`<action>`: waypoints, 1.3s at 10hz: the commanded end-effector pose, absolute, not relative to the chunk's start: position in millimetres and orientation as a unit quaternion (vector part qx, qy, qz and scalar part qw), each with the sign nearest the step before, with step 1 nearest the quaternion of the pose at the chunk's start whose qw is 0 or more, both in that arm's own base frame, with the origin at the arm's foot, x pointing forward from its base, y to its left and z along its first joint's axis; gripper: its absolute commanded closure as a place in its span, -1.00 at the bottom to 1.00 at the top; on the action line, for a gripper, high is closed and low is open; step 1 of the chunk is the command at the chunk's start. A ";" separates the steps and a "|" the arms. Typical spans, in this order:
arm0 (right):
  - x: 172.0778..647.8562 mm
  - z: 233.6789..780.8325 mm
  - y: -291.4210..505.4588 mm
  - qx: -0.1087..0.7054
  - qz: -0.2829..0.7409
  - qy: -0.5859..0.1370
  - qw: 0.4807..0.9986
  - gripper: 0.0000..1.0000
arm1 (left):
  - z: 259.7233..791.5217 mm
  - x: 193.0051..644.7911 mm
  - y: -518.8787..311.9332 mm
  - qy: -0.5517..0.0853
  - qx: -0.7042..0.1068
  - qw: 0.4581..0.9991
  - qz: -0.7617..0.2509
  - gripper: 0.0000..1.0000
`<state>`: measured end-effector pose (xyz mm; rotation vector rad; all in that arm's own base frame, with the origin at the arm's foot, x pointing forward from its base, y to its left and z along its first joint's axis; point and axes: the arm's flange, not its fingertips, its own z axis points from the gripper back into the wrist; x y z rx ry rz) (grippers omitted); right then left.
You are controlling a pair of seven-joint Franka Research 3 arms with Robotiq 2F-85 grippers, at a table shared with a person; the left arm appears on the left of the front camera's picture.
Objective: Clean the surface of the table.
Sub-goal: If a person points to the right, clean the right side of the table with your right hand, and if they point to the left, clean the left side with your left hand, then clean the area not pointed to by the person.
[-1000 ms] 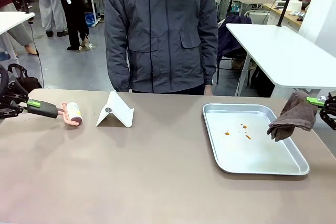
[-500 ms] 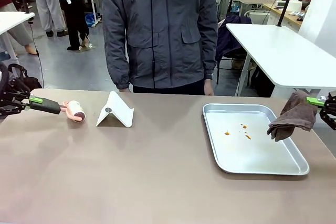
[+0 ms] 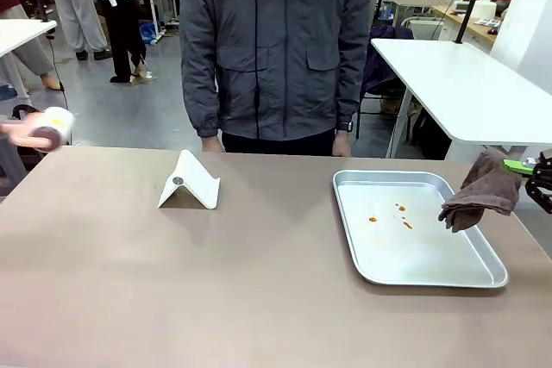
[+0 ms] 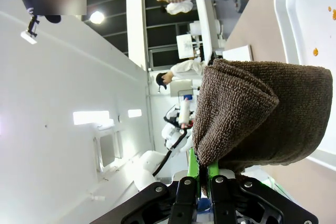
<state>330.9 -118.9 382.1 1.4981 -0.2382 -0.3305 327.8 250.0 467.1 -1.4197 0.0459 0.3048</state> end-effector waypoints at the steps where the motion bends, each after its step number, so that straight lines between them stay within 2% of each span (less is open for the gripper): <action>1: 329.8 385.9 -119.8 0.678 -0.153 -0.106 0.711 0.93 | 461.0 293.9 280.3 0.050 -0.670 0.738 0.062 0.56; 4: 329.8 385.9 -119.8 0.678 -0.153 -0.106 0.711 0.93 | 431.3 225.0 296.0 -0.011 -0.645 0.763 -0.049 0.56; 6: 329.8 385.9 -119.8 0.678 -0.153 -0.106 0.711 0.93 | 420.1 218.7 288.9 -0.083 -0.638 0.764 -0.044 0.56; 7: 329.8 385.9 -119.8 0.678 -0.153 -0.106 0.711 0.93 | 418.4 232.2 265.8 0.000 -0.641 0.766 -0.040 0.56; 13: 329.8 385.9 -119.8 0.678 -0.153 -0.106 0.711 0.93 | 418.4 232.2 265.8 0.000 -0.641 0.766 -0.040 0.56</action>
